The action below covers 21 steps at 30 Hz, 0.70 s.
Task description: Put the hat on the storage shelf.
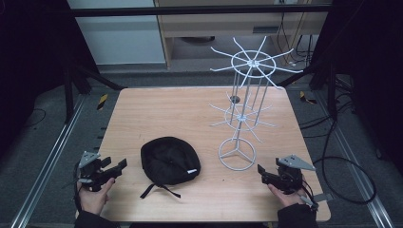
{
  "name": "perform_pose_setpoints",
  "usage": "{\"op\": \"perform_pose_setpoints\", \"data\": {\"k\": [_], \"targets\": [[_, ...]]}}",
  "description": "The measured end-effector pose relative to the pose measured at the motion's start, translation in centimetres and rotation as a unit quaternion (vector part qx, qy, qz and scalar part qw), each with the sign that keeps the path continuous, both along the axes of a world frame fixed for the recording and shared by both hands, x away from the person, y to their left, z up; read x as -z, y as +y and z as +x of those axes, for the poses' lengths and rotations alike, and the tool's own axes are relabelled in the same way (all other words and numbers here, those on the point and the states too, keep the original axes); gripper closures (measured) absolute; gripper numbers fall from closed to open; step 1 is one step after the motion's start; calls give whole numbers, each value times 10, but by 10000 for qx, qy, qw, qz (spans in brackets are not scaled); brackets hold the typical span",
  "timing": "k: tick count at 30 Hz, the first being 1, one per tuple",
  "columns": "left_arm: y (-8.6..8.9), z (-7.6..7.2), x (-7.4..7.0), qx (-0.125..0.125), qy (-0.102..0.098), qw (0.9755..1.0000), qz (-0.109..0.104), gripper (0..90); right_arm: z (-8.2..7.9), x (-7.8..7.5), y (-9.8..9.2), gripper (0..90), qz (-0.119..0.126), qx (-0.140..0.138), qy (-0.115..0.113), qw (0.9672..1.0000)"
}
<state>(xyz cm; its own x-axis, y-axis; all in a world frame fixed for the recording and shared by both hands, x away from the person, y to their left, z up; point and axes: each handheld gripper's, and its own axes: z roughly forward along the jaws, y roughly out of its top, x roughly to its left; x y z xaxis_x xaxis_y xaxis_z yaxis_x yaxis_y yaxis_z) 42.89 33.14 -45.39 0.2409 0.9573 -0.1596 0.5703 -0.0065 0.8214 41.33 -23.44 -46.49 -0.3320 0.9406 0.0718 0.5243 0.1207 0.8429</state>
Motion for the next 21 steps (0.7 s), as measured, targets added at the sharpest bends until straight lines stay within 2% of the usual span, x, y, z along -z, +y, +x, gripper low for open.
{"op": "perform_pose_setpoints", "data": {"k": [6, 9, 19, 21], "targets": [[-13, -3, -1, 169, -7, 9999, 7, 329, -3, -3, 12, 230, 118, -207, 20, 9997], [-21, -4, -5, 242, -109, 9996, 32, 344, -4, -5, 19, 228, 205, -319, 0, 9993], [-37, 0, -8, 355, -188, 9992, -4, 383, 0, -8, 47, 215, 159, -619, 42, 9979], [-40, 1, -7, 368, -195, 9991, 2, 381, 2, -9, 54, 214, 274, -726, 44, 9970]]}}
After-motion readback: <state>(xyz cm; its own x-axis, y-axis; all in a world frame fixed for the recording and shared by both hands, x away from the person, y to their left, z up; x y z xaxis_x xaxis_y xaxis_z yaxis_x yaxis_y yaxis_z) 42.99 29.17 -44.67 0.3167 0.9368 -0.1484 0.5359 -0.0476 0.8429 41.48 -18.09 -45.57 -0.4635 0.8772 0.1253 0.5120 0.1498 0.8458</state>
